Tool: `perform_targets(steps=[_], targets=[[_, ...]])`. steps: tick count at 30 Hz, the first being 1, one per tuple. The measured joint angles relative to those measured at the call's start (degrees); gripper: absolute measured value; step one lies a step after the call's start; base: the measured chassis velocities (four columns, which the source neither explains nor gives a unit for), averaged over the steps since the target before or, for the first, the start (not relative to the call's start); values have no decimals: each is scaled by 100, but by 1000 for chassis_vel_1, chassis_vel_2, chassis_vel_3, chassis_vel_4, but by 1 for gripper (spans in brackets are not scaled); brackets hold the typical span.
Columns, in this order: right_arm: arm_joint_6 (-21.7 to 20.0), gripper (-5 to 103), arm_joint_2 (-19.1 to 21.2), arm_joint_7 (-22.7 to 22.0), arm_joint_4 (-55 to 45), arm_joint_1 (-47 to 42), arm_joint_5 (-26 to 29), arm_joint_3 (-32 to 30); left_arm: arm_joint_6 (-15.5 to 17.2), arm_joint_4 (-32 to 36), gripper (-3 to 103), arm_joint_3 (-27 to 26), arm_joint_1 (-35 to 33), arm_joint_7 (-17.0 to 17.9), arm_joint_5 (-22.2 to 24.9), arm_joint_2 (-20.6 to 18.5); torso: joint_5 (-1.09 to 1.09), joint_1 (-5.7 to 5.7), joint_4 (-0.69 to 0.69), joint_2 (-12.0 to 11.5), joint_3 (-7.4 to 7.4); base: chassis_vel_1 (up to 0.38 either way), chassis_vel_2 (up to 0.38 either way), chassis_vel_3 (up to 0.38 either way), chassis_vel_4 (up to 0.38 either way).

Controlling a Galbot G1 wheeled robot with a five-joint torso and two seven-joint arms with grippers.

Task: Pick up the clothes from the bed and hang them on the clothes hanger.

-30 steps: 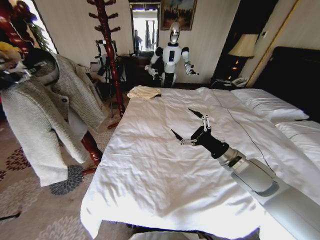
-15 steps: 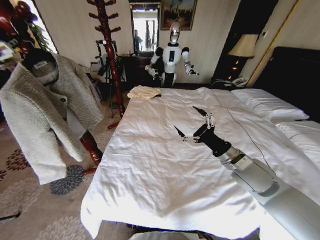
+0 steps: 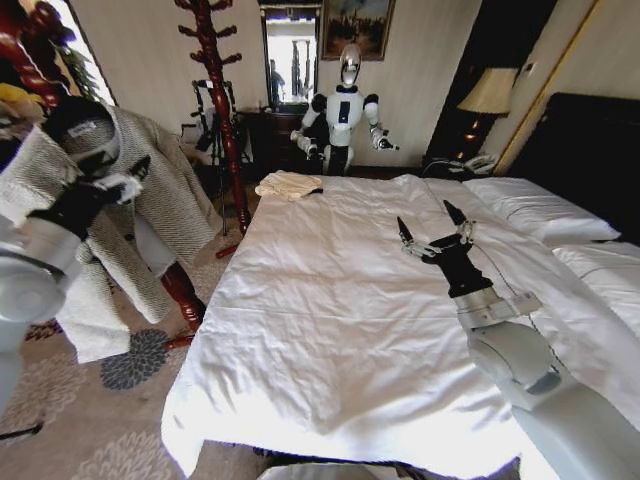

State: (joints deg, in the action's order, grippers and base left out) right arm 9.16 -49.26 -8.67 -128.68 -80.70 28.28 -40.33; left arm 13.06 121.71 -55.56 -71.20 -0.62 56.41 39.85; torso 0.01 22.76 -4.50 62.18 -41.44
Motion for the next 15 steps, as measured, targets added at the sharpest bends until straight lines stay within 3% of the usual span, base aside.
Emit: perform_targets(steps=[2, 5, 6, 8, 9, 12, 15], targets=[[60, 100, -178, -4, 12, -190, -81, -58, -54, 73, 100, 17, -248, 8, -249, 225, 0, 0, 1, 0, 0, 0, 0, 0, 0], [177, 100, -736, -92, 37, -691, -554, -53, -377, 375, 100, 92, -911, 324, -918, 999, -1, 0, 5, 0, 0, 0, 0, 0, 0], [177, 100, -736, -92, 37, -691, -554, -53, -377, 375, 100, 92, -911, 324, -918, 999, -1, 0, 5, 0, 0, 0, 0, 0, 0], [260, 100, -1355, -115, 81, -986, -1072, 53, -522, 659, 100, 146, -1343, 417, -1311, 1734, 0, 0, 5, 1, 0, 0, 0, 0, 0], [260, 100, -1355, -115, 81, -986, -1072, 53, -522, 659, 100, 146, -1343, 417, -1311, 1734, 0, 0, 5, 1, 0, 0, 0, 0, 0], [370, 100, -2178, -117, 175, -1238, -1645, 217, -764, 943, 100, 317, -1811, 290, -2172, 2573, 1, 0, 4, 0, 1, 0, 0, 0, 0], [421, 100, -2443, -122, 201, -1418, -1969, 274, -926, 1084, 100, 464, -2030, 128, -2640, 3045, -1, 0, 6, 0, 1, 0, 0, 0, 0]])
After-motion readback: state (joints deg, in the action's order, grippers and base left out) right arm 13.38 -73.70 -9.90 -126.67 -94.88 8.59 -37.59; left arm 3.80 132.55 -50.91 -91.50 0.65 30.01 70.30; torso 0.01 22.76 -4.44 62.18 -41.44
